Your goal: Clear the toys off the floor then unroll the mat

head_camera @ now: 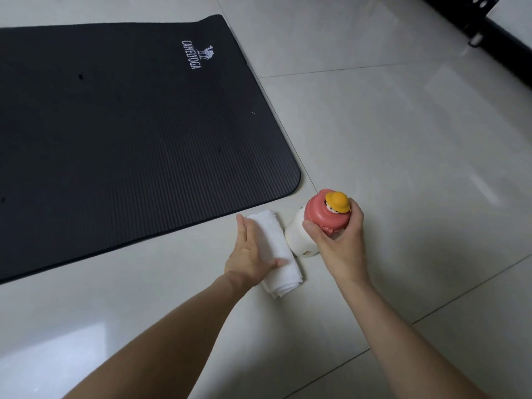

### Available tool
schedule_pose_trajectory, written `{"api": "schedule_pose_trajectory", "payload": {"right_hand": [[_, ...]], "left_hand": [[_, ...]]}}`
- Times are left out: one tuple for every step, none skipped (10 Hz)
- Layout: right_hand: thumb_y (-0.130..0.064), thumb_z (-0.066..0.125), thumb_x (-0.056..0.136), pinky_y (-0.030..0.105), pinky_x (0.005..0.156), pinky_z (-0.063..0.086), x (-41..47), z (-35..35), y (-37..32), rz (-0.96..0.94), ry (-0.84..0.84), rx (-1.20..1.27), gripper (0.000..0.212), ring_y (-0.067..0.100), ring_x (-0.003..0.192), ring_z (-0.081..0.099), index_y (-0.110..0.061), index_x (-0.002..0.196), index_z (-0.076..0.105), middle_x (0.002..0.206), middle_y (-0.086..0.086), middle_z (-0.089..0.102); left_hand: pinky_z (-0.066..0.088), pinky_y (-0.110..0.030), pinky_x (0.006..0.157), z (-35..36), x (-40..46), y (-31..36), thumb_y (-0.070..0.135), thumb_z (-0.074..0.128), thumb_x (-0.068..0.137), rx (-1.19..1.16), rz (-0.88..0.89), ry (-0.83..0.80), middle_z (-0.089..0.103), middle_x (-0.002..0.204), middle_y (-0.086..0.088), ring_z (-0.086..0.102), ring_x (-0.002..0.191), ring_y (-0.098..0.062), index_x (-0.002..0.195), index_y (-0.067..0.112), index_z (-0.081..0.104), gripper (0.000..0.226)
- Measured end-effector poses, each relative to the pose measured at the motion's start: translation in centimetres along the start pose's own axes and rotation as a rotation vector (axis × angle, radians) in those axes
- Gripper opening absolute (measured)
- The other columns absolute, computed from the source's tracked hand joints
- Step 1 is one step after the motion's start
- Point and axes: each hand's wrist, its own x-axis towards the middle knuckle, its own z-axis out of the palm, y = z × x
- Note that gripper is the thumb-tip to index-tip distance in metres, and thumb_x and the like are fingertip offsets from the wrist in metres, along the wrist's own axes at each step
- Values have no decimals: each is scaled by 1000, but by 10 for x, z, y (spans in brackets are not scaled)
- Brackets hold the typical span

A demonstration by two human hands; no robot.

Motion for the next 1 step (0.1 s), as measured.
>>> {"api": "schedule_pose_trajectory", "payload": {"right_hand": [[-35, 77, 70, 25, 101, 28, -12, -12, -10, 16, -8, -19, 98, 2, 132, 27, -32, 146, 16, 151, -6, 23]], "left_hand": [[33, -33, 105, -29, -19, 4, 52, 63, 79, -67, -34, 72, -26, 154, 1, 21, 143, -20, 148, 12, -7, 107]]}}
